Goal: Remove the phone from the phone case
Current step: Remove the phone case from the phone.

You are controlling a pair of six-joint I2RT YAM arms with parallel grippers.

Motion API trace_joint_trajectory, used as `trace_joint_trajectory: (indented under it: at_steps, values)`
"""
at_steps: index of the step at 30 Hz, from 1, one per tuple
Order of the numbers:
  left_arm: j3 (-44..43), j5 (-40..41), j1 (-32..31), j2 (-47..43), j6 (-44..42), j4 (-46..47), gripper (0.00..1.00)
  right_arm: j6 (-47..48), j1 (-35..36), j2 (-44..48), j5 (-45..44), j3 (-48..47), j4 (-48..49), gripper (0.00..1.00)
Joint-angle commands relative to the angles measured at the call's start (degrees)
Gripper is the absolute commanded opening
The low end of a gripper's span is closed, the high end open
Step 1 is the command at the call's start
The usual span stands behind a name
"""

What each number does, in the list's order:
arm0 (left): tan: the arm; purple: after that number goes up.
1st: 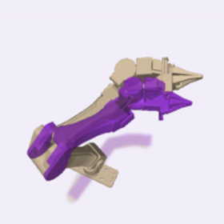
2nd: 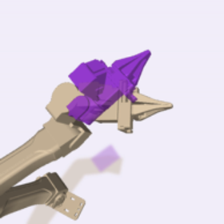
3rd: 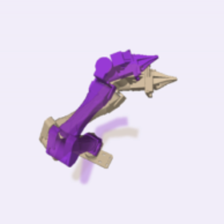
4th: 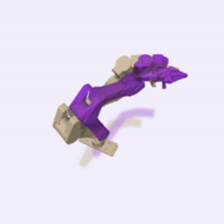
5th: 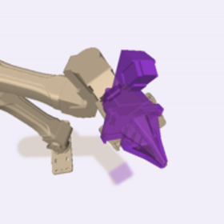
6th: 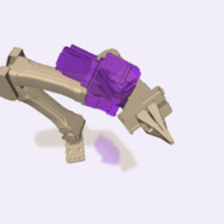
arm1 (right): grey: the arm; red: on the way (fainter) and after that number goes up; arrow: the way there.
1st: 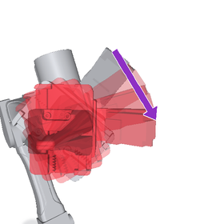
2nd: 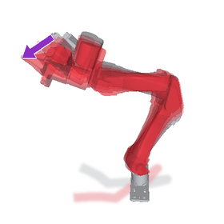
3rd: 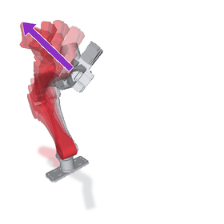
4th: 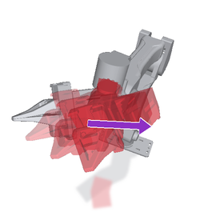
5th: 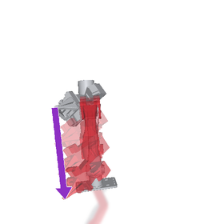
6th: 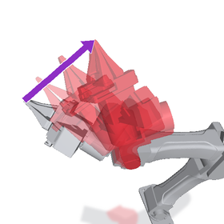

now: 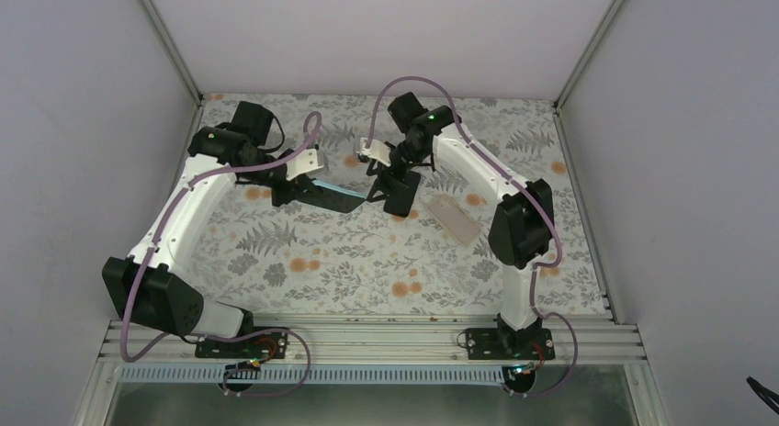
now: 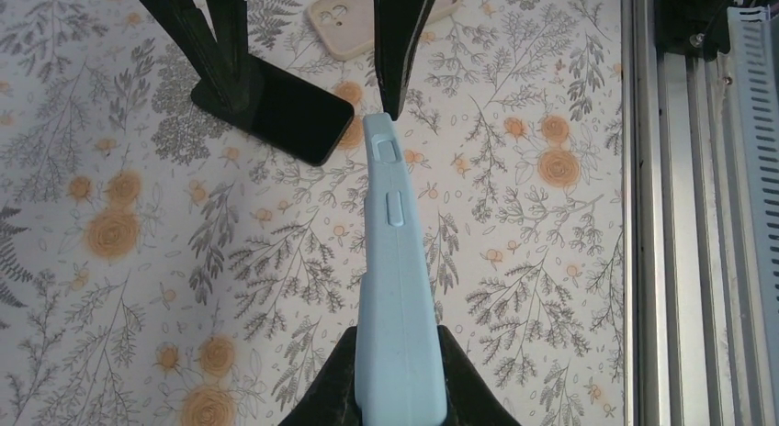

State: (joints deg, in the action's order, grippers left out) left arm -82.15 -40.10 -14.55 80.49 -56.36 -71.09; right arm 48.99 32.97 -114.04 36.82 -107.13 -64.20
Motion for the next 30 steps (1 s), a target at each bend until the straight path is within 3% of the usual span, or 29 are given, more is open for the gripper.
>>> trace_joint_trajectory:
  at_steps: [1, 19, 30]
  values:
    - [0.7, -14.6, -2.4, -1.7, -2.7, -6.7, 0.02, -4.4, 0.5, -0.6, -2.7, -2.4, 13.9, 0.83]
    - [-0.7, -15.0, -2.4, -1.5, -2.1, -6.7, 0.02, -5.8, 0.9, 2.1, -11.9, 2.5, 21.8, 0.84]
    - [-2.1, -17.6, -2.4, 1.2, -2.9, -6.7, 0.02, -6.0, 4.5, 6.7, -2.3, 7.0, 22.2, 0.85]
